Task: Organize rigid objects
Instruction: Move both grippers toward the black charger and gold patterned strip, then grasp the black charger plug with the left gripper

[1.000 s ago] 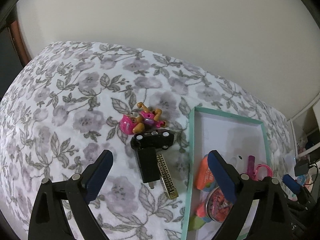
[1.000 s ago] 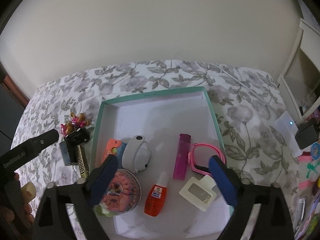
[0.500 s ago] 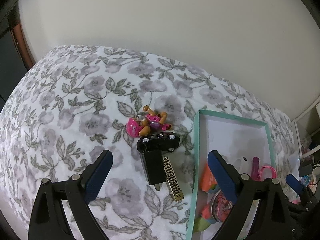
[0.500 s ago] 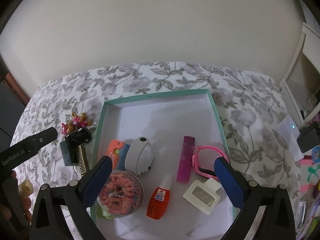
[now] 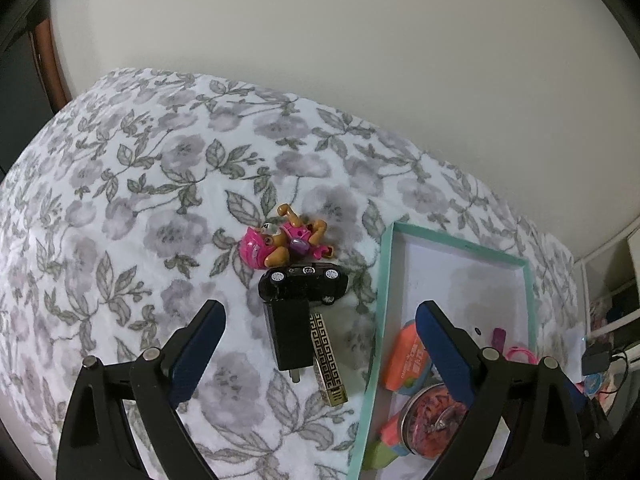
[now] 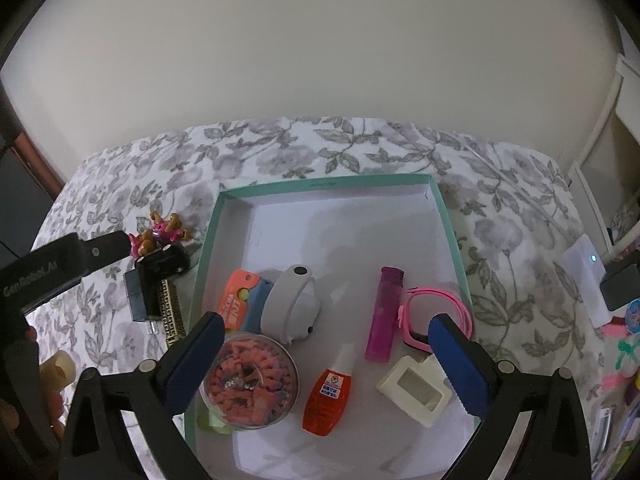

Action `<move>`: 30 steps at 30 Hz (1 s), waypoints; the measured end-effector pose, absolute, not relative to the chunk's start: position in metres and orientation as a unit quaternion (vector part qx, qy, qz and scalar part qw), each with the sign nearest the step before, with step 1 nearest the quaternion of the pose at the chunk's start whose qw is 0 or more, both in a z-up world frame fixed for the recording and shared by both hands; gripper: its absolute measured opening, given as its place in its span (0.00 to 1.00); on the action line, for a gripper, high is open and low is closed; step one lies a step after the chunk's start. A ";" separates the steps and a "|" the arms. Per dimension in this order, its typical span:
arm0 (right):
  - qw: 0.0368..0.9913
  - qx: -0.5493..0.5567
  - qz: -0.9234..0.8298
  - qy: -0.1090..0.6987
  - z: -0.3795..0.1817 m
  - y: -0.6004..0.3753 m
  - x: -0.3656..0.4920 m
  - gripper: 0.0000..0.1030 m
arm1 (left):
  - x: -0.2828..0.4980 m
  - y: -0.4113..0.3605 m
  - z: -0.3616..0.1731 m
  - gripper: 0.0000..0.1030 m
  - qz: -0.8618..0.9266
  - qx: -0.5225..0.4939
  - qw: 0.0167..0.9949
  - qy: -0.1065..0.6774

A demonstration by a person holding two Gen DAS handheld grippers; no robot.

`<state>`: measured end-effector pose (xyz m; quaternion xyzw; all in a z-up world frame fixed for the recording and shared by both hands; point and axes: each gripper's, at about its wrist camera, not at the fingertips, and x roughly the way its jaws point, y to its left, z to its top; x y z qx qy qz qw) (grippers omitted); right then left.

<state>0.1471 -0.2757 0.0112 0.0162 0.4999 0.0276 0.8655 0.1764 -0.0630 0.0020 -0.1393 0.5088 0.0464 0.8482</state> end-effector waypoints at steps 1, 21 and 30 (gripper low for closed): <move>0.869 0.014 0.030 0.494 0.013 -0.274 0.146 1.00 | 0.177 -0.059 0.000 0.93 0.047 -0.139 0.848 0.509; 0.876 -0.003 0.108 0.470 0.008 -0.166 0.158 0.84 | 0.171 0.089 -0.024 0.93 0.109 -0.216 0.801 0.548; 0.864 -0.009 0.095 0.494 -0.017 -0.145 0.176 0.75 | 0.181 0.066 -0.039 0.93 0.075 -0.220 0.787 0.572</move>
